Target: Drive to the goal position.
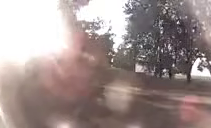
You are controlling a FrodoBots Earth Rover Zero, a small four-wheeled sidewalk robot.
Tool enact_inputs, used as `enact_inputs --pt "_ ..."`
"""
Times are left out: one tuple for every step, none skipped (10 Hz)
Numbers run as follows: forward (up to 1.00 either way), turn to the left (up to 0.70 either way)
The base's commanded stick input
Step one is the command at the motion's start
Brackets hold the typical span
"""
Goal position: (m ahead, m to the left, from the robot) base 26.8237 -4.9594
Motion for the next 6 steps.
enact_inputs --pt "0.7 0.0" --pt "0.7 0.0" --pt "0.7 0.0" --pt "0.7 0.0" --pt "0.7 0.0" --pt "0.7 0.0"
